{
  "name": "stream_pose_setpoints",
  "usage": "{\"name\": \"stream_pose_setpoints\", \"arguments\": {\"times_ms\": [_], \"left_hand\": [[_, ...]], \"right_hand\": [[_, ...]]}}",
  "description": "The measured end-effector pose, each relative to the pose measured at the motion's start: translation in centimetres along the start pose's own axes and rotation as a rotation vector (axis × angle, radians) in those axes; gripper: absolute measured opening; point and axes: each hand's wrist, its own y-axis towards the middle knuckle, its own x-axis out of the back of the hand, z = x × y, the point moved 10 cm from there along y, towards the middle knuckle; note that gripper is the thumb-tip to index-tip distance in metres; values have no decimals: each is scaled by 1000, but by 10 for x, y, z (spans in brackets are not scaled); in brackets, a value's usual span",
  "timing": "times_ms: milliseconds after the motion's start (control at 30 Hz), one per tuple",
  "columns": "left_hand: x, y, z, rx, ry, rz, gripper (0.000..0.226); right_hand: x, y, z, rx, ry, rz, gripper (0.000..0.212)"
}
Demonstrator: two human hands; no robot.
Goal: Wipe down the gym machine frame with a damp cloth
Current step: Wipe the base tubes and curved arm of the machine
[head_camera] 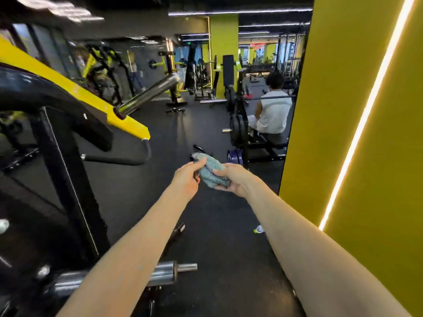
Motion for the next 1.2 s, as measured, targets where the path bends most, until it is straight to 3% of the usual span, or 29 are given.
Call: {"name": "stream_pose_setpoints", "arguments": {"times_ms": [67, 133, 233, 333, 433, 533, 667, 767, 833, 1000, 1100, 1167, 1200], "left_hand": [[12, 22, -15, -22, -25, -53, 7], [25, 46, -30, -64, -53, -100, 11], [39, 85, -56, -156, -104, -173, 28], [46, 121, -64, -108, -179, -191, 62], [39, 139, -82, -62, -39, -136, 26], [54, 140, -121, -165, 148, -184, 26], [132, 94, -198, -419, 503, -680, 41], [177, 17, -252, -690, 674, -1072, 34], [179, -42, -274, -853, 816, -1292, 38], [130, -154, -317, -1191, 1053, -1753, 40], [115, -204, -352, -1317, 1114, -2054, 33], [119, -204, -365, -1228, 1143, -2259, 30], [113, -183, -371, -1193, 1286, -2273, 29]], "right_hand": [[-17, 34, 9, -20, -38, 63, 10], [-32, 66, 13, -54, -94, 123, 19], [-49, 115, 23, -41, -201, 205, 30], [-63, 158, 37, -15, -293, 298, 24], [-81, 200, 61, 51, -396, 379, 24], [-128, 222, 69, 38, -385, 521, 22], [-241, 214, 71, 46, -358, 796, 26], [-327, 183, 86, 251, -511, 1022, 24], [-367, 163, 123, 599, -499, 977, 22], [-383, 107, 225, 1426, -385, 585, 33], [-410, 96, 261, 1602, -488, 566, 46], [-439, 95, 264, 1599, -591, 690, 57], [-452, 96, 263, 1594, -628, 745, 61]]}}
